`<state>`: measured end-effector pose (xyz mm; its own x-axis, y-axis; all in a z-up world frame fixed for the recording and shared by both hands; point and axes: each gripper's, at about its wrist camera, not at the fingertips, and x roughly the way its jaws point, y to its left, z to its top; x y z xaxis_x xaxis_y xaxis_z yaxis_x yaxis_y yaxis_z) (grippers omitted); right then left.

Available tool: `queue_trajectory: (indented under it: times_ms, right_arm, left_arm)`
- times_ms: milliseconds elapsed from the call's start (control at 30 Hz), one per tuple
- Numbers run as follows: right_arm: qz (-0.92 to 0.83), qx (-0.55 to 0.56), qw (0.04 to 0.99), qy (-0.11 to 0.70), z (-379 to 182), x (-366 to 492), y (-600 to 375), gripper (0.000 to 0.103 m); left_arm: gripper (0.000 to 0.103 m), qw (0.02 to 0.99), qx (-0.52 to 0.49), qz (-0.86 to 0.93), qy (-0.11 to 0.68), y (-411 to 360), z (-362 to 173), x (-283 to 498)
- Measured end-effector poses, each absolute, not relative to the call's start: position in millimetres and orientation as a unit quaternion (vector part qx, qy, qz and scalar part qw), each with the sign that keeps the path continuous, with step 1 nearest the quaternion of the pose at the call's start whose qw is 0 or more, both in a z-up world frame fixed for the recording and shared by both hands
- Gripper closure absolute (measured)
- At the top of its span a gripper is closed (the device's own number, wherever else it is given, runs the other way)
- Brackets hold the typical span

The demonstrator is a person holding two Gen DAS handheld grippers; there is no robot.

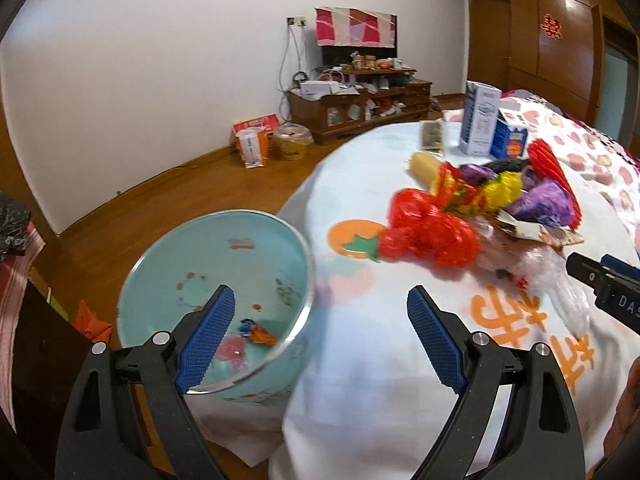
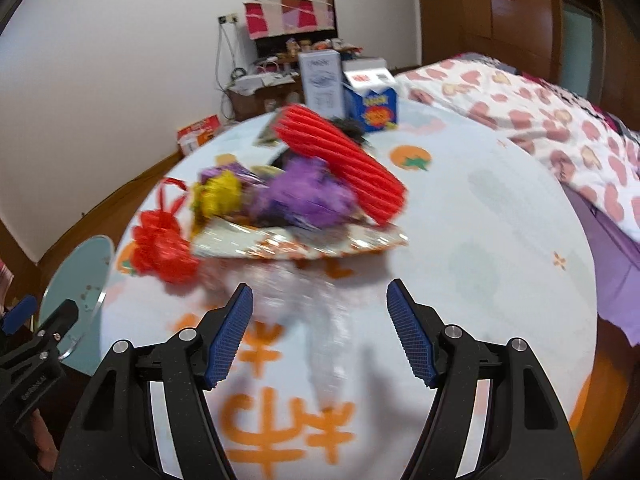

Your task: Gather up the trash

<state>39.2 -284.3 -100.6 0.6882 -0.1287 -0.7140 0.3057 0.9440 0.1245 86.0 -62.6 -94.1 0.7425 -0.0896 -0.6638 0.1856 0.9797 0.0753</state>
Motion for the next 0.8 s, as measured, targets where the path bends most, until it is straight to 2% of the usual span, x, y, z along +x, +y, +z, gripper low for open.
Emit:
queue_trajectory:
  times_ms: [467,533,600,633,700,800]
  right_arm:
    - [-0.056,0.122,0.889,0.438,-134,68,-280,0.034]
    - [-0.052,0.116,0.889,0.440,-136,69,-277,0.042]
    - [-0.045,0.107,0.891,0.439,-136,69,-273,0.068]
    - [-0.040,0.109,0.890,0.441,-137,69,-273,0.072]
    - [-0.034,0.113,0.891,0.439,-136,68,-273,0.093]
    - [-0.025,0.109,0.893,0.435,-132,63,-268,0.093]
  left_arm:
    - [0.017,0.928,0.081,-0.076,0.356,-86,-98,85]
    - [0.017,0.928,0.079,-0.073,0.357,-84,-97,85]
    - [0.017,0.928,0.077,-0.071,0.357,-82,-97,86]
    - [0.017,0.928,0.077,-0.071,0.357,-82,-97,86]
    - [0.017,0.929,0.076,-0.071,0.356,-79,-96,85]
    - [0.017,0.930,0.075,-0.072,0.353,-78,-93,84]
